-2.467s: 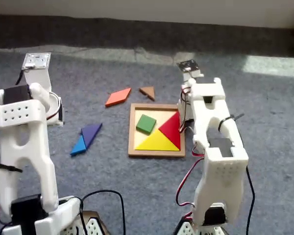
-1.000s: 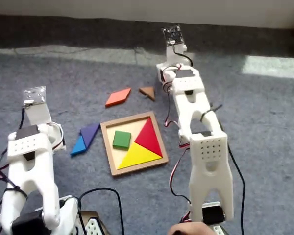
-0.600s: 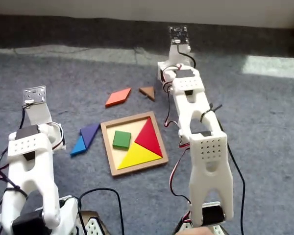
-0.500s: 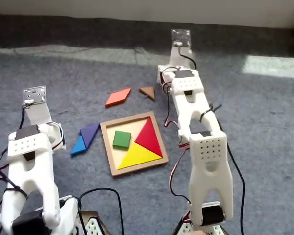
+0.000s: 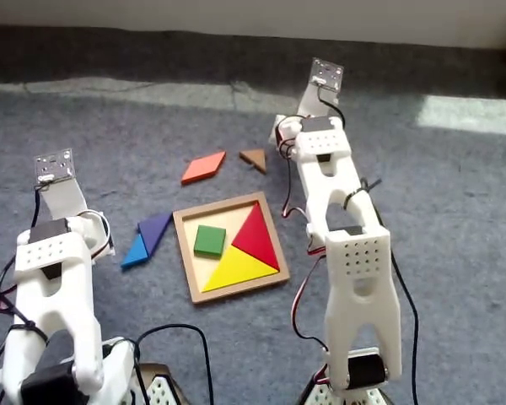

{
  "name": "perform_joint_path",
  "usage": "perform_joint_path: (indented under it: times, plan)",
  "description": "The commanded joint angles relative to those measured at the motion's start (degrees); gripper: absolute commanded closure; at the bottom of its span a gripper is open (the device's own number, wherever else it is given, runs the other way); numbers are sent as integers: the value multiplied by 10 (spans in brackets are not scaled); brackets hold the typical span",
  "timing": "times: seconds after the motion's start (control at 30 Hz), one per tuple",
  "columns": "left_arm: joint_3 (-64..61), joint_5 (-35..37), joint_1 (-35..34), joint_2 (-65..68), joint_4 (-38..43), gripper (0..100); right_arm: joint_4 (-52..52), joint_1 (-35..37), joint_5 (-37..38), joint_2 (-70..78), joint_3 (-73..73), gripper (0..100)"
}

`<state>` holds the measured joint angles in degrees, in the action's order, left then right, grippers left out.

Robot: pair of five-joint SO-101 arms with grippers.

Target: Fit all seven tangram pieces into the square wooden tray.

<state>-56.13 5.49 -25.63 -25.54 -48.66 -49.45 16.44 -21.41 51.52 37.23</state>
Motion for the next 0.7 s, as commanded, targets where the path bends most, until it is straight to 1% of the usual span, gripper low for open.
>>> perform_joint_path:
  times: [0.0, 0.03, 0.07, 0.13, 0.17, 0.27, 0.33, 0.4, 0.53, 0.67]
  plan:
    - [2, 5, -7, -19, 10, 902, -7, -10, -9, -18, 32, 994]
    - [2, 5, -6, -19, 11, 902, -11, -9, -16, -19, 32, 994]
    - [0, 5, -6, -18, 18, 904, -26, -9, -42, -21, 34, 994]
    - [0, 5, -6, -15, 20, 905, -76, -10, -121, -34, 55, 995]
    - [0, 5, -6, -15, 20, 905, -115, -12, -139, -44, 67, 995]
    - [0, 5, -6, -15, 20, 905, -236, -7, -111, -73, 115, 995]
    - [0, 5, -6, -15, 20, 905, -274, 9, -105, -81, 138, 995]
    - [0, 5, -6, -15, 20, 905, -273, 27, -102, -80, 144, 995]
    - [0, 5, -7, -15, 20, 905, -236, 45, -101, -80, 124, 995]
    - [0, 4, -7, -19, 17, 905, -260, 48, -100, -81, 122, 995]
